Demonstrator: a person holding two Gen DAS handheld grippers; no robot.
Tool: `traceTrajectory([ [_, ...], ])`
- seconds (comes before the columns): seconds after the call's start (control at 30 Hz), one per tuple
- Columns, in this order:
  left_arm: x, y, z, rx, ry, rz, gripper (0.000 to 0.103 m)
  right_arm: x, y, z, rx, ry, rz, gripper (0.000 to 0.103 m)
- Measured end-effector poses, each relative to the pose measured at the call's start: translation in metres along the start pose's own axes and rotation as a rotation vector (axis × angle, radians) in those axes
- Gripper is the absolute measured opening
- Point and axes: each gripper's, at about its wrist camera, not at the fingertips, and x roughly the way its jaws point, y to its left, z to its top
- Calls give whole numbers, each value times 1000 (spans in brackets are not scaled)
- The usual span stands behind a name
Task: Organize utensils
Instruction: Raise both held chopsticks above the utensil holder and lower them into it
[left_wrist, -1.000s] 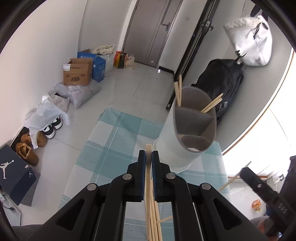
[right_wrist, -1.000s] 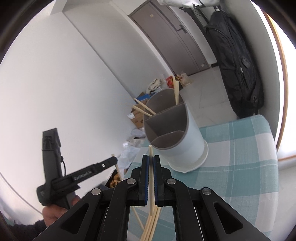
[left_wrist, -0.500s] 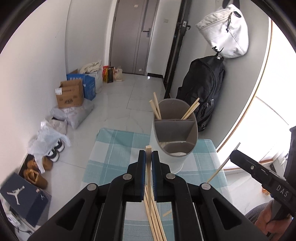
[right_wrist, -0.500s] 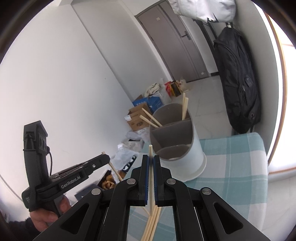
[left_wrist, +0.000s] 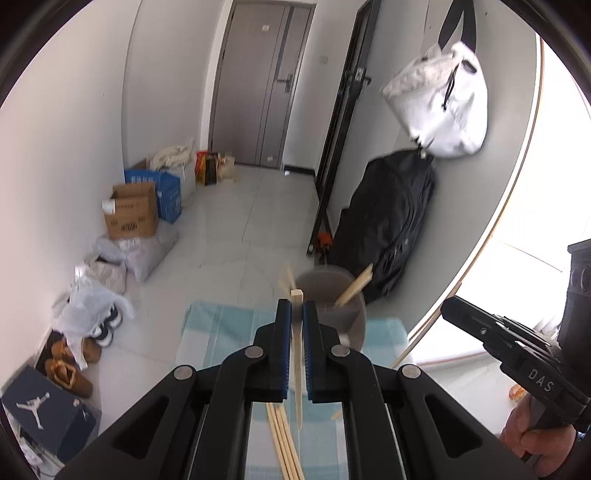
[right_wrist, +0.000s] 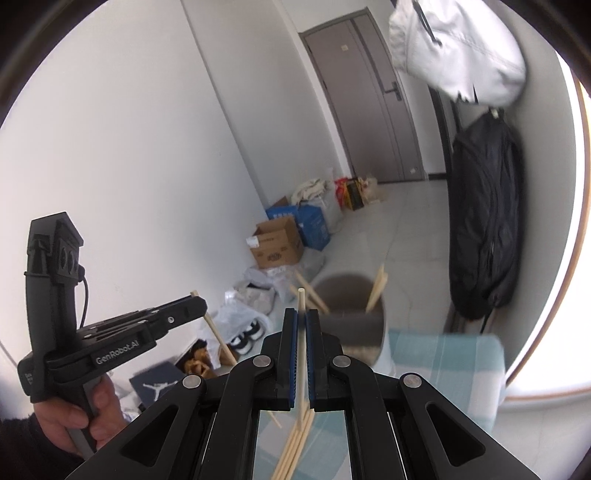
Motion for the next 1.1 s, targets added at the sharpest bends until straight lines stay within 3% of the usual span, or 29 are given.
traceTrajectory([
  [0.23, 4, -9, 39, 24, -59, -8, 2, 8, -5, 44, -3, -31, -17, 3],
  [0.53, 27, -12, 80, 19, -79, -22, 2, 39, -20, 94, -15, -48, -59, 4],
  [0.77, 56, -13, 94, 32, -54, -21, 2, 63, -34, 106, -27, -43, -75, 3],
  [1.1, 94, -7, 82, 24, 13, -45, 2, 94, -50, 92, -32, 1, -77, 3],
])
